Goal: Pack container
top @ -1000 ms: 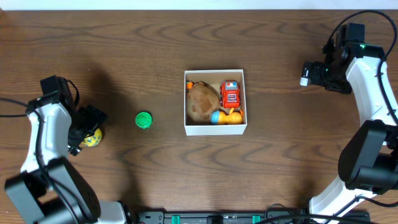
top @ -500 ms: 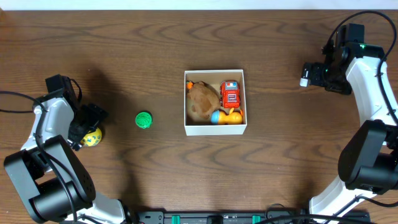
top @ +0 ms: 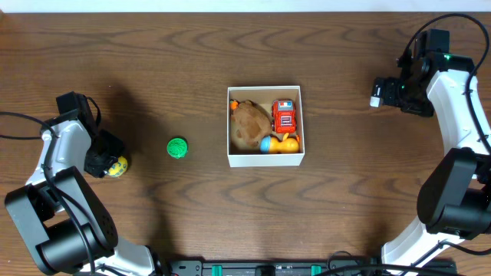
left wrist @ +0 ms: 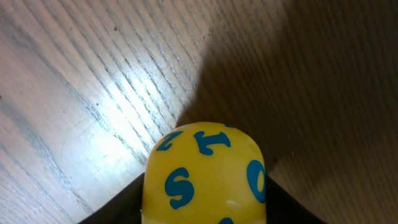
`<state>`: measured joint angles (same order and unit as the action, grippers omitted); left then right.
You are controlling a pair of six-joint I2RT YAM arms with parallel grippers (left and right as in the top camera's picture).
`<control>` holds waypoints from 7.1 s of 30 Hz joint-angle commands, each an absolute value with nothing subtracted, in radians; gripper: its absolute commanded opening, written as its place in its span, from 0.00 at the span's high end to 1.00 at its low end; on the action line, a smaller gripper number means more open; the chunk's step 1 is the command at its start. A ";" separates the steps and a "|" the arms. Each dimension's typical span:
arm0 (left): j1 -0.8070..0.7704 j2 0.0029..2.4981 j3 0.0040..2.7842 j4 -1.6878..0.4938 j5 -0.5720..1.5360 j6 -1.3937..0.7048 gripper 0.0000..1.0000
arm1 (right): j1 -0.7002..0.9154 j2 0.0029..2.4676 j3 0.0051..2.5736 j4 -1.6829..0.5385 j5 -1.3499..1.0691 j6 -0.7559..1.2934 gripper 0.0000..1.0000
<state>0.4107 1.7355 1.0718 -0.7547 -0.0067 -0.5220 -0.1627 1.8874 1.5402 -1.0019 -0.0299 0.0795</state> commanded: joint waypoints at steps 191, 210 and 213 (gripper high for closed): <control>-0.521 1.762 1.638 -1.090 -0.043 -0.288 0.03 | -0.165 1.850 1.558 -1.025 -0.056 0.060 0.01; 0.018 1.601 1.644 -0.880 -0.034 -0.266 0.02 | -0.092 1.762 1.656 -0.673 -0.008 0.020 0.01; 0.023 1.601 1.644 -0.881 -0.034 -0.194 0.02 | -0.092 1.759 1.656 -0.670 -0.008 0.002 0.01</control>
<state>0.0181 1.5997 1.6379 -0.8814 -0.0357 -0.2626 -0.0967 1.7699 1.6447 -0.6704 -0.0143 0.0322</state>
